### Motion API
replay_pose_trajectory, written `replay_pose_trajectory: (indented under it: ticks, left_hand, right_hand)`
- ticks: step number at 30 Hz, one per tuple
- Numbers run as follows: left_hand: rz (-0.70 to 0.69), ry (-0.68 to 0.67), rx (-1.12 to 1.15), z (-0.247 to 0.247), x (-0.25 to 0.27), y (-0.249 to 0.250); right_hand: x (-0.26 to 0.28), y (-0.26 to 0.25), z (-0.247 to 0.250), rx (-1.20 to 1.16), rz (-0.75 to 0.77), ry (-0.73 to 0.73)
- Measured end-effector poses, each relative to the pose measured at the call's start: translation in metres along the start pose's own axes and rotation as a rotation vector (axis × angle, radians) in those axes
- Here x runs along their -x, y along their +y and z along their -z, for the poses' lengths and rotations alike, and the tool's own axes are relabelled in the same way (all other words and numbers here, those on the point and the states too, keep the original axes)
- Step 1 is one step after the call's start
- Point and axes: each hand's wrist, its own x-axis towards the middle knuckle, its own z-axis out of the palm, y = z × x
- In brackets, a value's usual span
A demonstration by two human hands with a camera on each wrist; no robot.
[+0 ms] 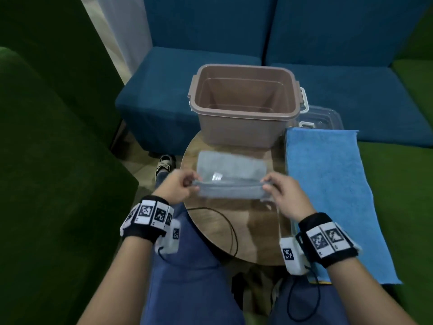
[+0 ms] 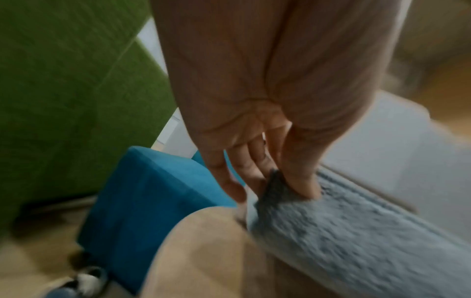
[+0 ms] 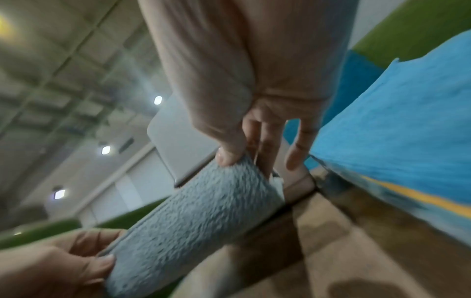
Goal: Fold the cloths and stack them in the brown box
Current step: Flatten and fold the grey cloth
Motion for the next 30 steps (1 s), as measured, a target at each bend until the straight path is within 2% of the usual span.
replay_pose_trajectory:
  ticks: [2,4,6,8,10,12,14,17,20,23,30]
  left_hand:
    - [0.036,-0.143,-0.134,-0.003,0.003,-0.02]
    - [0.041,-0.177,-0.084,-0.002,0.006,-0.028]
    - [0.053,-0.14,0.058,-0.002,0.004,-0.026]
    - [0.12,-0.085,0.243,-0.005,-0.005,-0.021]
    - [0.184,-0.005,0.313,-0.013,-0.019,-0.016]
    - [0.216,0.073,0.187,-0.022,-0.03,-0.008]
    - [0.254,0.086,-0.029,-0.033,-0.036,-0.003]
    - [0.281,0.106,-0.244,-0.044,-0.037,0.0]
    - [0.237,0.126,-0.365,-0.049,-0.037,0.003]
    - [0.195,0.109,-0.453,-0.052,-0.04,0.007]
    - [0.258,0.091,-0.503,-0.059,-0.046,0.003]
  right_hand:
    - [0.01,0.005,-0.01,0.055,-0.054,-0.152]
    - [0.014,0.004,-0.013,0.078,-0.091,-0.212]
    - [0.011,-0.003,-0.013,0.068,-0.118,-0.167]
    - [0.003,-0.01,-0.016,0.073,-0.162,-0.083]
    - [-0.007,-0.014,-0.022,0.119,-0.232,-0.017]
    - [-0.014,-0.015,-0.028,0.182,-0.343,0.0]
    - [-0.014,-0.015,-0.033,0.236,-0.448,-0.018]
    - [-0.001,-0.017,-0.036,0.254,-0.503,0.023]
    - [0.013,-0.018,-0.04,0.23,-0.505,0.09]
    - [0.016,-0.017,-0.045,0.251,-0.54,0.085]
    - [0.007,-0.009,-0.054,0.232,-0.537,0.135]
